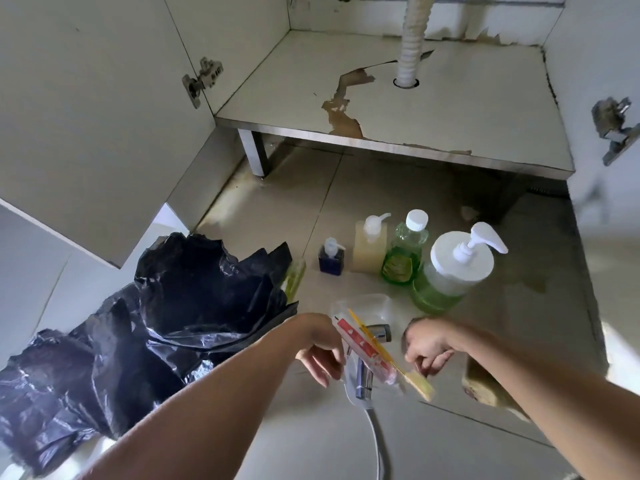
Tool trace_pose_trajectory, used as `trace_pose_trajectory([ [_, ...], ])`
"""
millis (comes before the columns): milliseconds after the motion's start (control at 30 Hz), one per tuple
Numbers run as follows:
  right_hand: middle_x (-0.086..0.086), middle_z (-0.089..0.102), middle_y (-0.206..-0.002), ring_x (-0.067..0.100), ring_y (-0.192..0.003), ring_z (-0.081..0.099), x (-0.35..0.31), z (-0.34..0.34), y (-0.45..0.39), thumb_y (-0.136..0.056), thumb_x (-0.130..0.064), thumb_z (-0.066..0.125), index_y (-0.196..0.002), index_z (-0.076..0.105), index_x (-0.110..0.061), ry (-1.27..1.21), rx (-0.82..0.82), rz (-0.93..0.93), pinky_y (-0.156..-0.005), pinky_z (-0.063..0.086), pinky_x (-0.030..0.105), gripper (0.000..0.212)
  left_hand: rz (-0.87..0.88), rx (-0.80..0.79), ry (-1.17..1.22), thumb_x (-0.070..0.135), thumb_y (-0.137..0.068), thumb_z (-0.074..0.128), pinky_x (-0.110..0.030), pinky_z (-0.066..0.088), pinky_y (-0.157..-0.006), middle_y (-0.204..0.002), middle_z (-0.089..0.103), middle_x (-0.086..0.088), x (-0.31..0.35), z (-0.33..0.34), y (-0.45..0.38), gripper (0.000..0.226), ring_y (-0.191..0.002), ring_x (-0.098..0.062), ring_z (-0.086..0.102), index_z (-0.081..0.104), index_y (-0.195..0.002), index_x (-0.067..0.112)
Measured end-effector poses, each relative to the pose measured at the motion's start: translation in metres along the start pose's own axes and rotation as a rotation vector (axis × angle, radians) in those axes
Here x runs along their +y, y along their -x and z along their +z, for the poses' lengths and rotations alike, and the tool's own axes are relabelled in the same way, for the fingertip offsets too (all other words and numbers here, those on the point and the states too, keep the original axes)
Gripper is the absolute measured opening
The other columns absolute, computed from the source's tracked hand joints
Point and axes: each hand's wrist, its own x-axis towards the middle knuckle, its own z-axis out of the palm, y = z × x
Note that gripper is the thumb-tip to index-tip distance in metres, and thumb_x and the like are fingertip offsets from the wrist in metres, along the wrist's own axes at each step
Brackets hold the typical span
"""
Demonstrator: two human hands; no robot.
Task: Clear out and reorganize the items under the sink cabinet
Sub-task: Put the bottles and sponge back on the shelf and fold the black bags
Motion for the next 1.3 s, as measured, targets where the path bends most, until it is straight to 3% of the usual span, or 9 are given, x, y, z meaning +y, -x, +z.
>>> trace_pose_trajectory([
  [233,0.013,0.070,-0.088,0.018,-0.066,0.061,-0.040,-0.024,0.176,-0.090,-0.004,0.050,-0.092,0.066,-0.005,0.043,0.105,-0.030,-0.052,0.051,0.021,0.017,0.025,-0.080,-0.019,-0.005,-0.090,0.051,-0.045,0.057,-0.081,-0.084,0.065,-0.015,0.029,-0.024,0.179,0.020,-0.070,-0.019,0.066,0.061,-0.108,-0.004],
  [333,0.007,0.063,-0.092,0.017,-0.078,0.060,-0.064,-0.037,0.286,-0.093,-0.013,0.051,-0.100,0.064,-0.007,0.052,0.125,-0.083,-0.078,0.056,0.028,0.016,0.041,-0.099,-0.092,-0.001,-0.090,0.052,-0.046,0.056,-0.085,-0.099,0.066,-0.016,0.047,-0.038,0.288,0.024,-0.076,-0.019,0.065,0.061,-0.113,0.000],
  [433,0.004,0.060,-0.077,0.020,-0.070,0.059,-0.084,-0.058,0.393,-0.089,-0.013,0.053,-0.086,0.066,-0.005,-0.053,0.176,-0.141,-0.062,0.049,0.021,0.015,0.072,-0.074,-0.092,0.000,-0.091,0.051,-0.045,0.056,-0.085,-0.085,0.064,-0.011,0.069,-0.053,0.403,0.015,-0.077,-0.020,0.064,0.061,-0.100,0.003],
  [533,0.009,0.064,-0.073,0.024,-0.068,0.065,-0.108,-0.084,0.482,-0.088,-0.009,0.055,-0.077,0.064,-0.002,-0.141,0.181,-0.191,-0.065,0.058,0.033,0.016,0.114,-0.002,-0.033,-0.001,-0.090,0.053,-0.047,0.056,-0.083,-0.080,0.065,-0.011,0.090,-0.070,0.507,0.013,-0.081,-0.024,0.065,0.063,-0.085,0.007],
  [600,0.005,0.061,-0.067,0.015,-0.054,0.063,-0.128,-0.105,0.531,-0.090,-0.007,0.053,-0.069,0.056,-0.012,-0.173,0.188,-0.224,-0.050,0.054,0.023,0.022,0.158,0.054,0.014,-0.001,-0.089,0.054,-0.049,0.056,-0.084,-0.078,0.065,-0.010,0.102,-0.086,0.557,0.015,-0.079,-0.024,0.065,0.062,-0.082,0.009],
  [667,0.003,0.061,-0.062,0.012,-0.052,0.063,-0.150,-0.126,0.567,-0.090,-0.006,0.053,-0.066,0.054,-0.013,-0.216,0.216,-0.257,-0.051,0.053,0.021,0.025,0.215,0.125,0.045,-0.002,-0.089,0.054,-0.047,0.057,-0.080,-0.076,0.065,-0.008,0.112,-0.104,0.596,0.018,-0.074,-0.021,0.065,0.061,-0.081,0.012],
  [967,0.014,0.067,-0.061,0.026,-0.057,0.067,-0.269,-0.225,0.624,-0.087,-0.004,0.049,-0.064,0.060,-0.003,-0.328,0.363,-0.441,-0.060,0.059,0.033,0.025,0.451,0.470,0.139,-0.002,-0.087,0.052,-0.045,0.060,-0.072,-0.084,0.062,-0.013,0.152,-0.228,0.677,0.011,-0.069,-0.020,0.062,0.053,-0.089,0.009],
  [1133,0.012,0.068,-0.062,0.023,-0.058,0.071,-0.356,-0.294,0.613,-0.088,-0.009,0.048,-0.061,0.062,-0.005,-0.325,0.492,-0.439,-0.063,0.061,0.032,0.030,0.486,0.505,0.176,-0.010,-0.082,0.052,-0.034,0.059,-0.059,-0.134,0.052,-0.012,0.183,-0.316,0.682,0.074,-0.089,-0.017,0.060,0.034,-0.145,0.025],
  [1300,0.006,0.061,-0.066,0.010,-0.051,0.059,-0.427,-0.349,0.595,-0.095,-0.007,0.047,-0.086,0.062,-0.002,-0.449,0.533,-0.470,-0.044,0.051,0.016,0.018,0.488,0.583,0.318,-0.017,-0.080,0.051,-0.035,0.059,-0.065,-0.125,0.055,-0.016,0.212,-0.397,0.677,0.070,-0.091,-0.026,0.059,0.047,-0.139,0.021],
])
